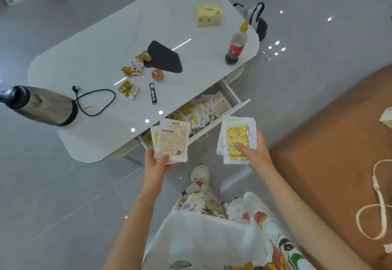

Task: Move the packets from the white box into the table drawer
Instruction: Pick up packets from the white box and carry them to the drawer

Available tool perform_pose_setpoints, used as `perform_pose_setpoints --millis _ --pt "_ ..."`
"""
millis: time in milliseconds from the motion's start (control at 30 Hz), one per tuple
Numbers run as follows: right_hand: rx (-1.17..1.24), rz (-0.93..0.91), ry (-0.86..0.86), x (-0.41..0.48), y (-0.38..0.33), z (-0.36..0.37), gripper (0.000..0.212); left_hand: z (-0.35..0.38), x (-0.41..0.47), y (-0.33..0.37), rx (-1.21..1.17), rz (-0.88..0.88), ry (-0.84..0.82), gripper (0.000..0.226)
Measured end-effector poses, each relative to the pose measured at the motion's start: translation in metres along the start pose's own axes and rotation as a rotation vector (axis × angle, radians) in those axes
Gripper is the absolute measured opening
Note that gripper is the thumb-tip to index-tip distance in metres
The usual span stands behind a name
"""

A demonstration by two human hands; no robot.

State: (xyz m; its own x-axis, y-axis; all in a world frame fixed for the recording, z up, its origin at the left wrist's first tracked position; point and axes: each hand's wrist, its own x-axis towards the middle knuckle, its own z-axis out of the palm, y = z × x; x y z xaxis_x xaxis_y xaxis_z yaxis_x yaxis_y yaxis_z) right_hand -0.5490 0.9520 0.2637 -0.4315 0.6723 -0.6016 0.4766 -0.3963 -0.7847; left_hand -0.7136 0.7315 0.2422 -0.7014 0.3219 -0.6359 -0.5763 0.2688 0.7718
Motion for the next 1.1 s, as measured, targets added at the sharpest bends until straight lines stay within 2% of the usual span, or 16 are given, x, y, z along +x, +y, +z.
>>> perform_pose_setpoints --millis 133,300,567,667,733,867,967,1100 --pt "-0.014 0.039 0.020 0.066 -0.008 0.001 0.056 0.014 0.052 0.007 0.005 -0.050 0.036 0.030" --pt "-0.084 0.093 -0.024 0.173 0.009 0.011 0.057 0.029 0.134 -0.018 0.021 -0.150 0.057 0.028" --pt "-0.187 0.139 -0.081 0.353 0.096 0.053 0.060 0.072 0.258 -0.129 -0.035 -0.282 0.112 0.029" --pt "-0.266 0.103 -0.056 0.412 0.138 0.074 0.066 0.082 0.303 -0.176 -0.098 -0.286 0.199 0.035" --pt "-0.319 0.090 -0.047 0.441 0.157 0.087 0.062 0.085 0.326 -0.200 -0.149 -0.269 0.260 0.041" --pt "-0.337 0.089 -0.049 0.480 0.176 0.110 0.068 0.090 0.348 -0.223 -0.246 -0.197 0.375 0.042" --pt "-0.436 0.086 -0.083 0.486 0.184 0.117 0.074 0.096 0.353 -0.227 -0.161 -0.136 0.472 0.039" --pt "-0.542 0.036 -0.088 0.470 0.175 0.112 0.075 0.097 0.347 -0.230 0.151 -0.138 0.554 0.058"
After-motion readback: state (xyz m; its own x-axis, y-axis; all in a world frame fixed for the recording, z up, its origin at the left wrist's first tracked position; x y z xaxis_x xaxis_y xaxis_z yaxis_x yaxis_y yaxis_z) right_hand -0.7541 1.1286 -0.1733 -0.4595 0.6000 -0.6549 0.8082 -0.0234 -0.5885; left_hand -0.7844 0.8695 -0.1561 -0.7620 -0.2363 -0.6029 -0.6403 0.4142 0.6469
